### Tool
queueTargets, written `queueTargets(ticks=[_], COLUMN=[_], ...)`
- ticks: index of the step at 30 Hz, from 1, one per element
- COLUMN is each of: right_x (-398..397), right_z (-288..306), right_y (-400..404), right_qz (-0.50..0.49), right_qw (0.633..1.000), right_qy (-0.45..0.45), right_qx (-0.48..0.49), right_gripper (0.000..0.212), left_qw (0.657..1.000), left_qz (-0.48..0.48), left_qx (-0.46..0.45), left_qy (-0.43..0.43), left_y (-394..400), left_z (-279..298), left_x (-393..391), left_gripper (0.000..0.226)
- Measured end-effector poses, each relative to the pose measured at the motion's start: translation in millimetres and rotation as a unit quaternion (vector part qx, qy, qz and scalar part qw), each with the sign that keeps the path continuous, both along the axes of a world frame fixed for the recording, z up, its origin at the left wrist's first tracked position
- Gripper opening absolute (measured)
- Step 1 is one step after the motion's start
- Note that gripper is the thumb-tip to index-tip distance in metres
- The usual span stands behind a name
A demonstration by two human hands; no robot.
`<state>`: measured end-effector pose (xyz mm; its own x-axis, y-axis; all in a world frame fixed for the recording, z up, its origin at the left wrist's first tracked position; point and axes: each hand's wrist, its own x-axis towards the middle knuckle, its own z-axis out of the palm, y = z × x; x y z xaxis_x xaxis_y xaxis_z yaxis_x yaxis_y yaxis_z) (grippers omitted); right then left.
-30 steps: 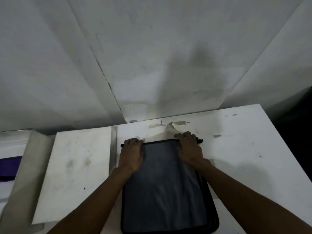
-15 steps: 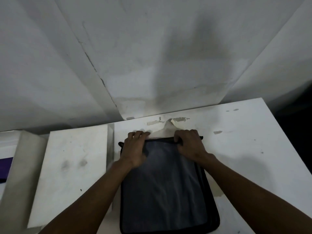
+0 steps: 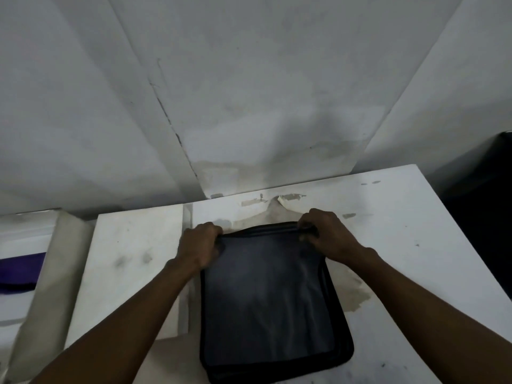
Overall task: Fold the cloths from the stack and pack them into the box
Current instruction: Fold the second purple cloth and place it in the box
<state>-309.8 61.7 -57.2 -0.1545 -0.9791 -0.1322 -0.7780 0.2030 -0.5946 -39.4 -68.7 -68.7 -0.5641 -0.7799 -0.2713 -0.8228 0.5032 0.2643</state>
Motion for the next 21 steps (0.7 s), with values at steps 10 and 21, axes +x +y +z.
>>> queueTargets(ticks=[10, 21], right_x=[16.8, 22.9], right_z=[17.1, 22.2], right_y=[21.2, 78.2], right_qz=[-0.105, -0.038], right_qw=[0.981, 0.994], right_qy=[0.161, 0.084], right_qx=[0.006, -0.067], right_gripper=[0.014, 0.02], left_qw=[0.996, 0.992], left_qz=[0.054, 0.004], left_qx=[0.005, 0.023], left_qy=[0.066, 0.123], left_y=[12.9, 57.1], left_z=[19.4, 29.9], left_x=[39.1, 71.4], left_gripper=[0.02, 0.031])
